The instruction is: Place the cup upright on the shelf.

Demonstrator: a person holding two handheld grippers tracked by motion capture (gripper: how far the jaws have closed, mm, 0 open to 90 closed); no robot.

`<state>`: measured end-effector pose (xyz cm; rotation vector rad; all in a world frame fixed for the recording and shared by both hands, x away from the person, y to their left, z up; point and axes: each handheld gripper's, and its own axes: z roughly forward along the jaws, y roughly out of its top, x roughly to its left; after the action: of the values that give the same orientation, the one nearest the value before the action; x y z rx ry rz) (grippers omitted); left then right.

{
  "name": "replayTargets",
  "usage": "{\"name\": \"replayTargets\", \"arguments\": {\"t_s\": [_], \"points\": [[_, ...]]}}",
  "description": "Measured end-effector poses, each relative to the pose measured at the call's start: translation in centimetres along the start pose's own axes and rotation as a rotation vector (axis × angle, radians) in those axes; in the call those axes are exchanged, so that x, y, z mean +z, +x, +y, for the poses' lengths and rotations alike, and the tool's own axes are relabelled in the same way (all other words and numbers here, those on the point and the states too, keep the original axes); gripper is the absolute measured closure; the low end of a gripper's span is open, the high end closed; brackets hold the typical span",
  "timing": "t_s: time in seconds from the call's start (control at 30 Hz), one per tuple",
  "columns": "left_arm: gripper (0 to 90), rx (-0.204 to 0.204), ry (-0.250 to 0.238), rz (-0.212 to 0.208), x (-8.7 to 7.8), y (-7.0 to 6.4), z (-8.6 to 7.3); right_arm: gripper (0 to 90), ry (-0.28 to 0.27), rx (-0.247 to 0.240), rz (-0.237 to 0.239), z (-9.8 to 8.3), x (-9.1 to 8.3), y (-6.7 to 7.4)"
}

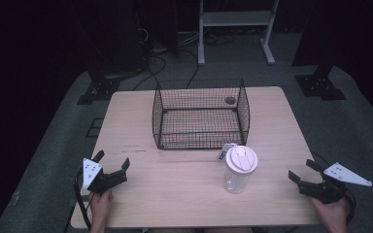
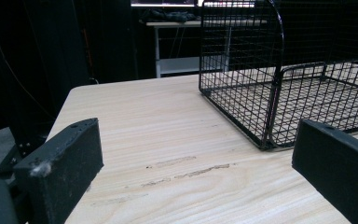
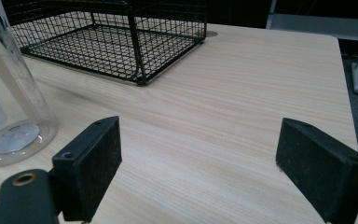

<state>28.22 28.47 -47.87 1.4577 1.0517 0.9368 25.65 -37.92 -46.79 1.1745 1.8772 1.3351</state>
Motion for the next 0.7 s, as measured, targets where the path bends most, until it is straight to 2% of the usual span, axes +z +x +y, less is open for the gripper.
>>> {"name": "replayTargets", "arguments": {"t_s": [0.37, 0.53, 0.7], "points": [[0.9, -0.001, -0.003, 0.0, 0.0, 0.0, 0.0, 13.1, -0.013, -0.014, 0.03, 0.8, -0.3, 0.6], [0.9, 0.0, -0.004, 0.0, 0.0, 0.0, 0.0, 13.1, -0.039, -0.031, 0.056, 1.7, -0.8, 1.6], [0.9, 0.004, -0.004, 0.001, -0.1, 0.0, 0.0, 13.1, -0.039, -0.045, 0.069, 2.0, -1.1, 2.1]]}}
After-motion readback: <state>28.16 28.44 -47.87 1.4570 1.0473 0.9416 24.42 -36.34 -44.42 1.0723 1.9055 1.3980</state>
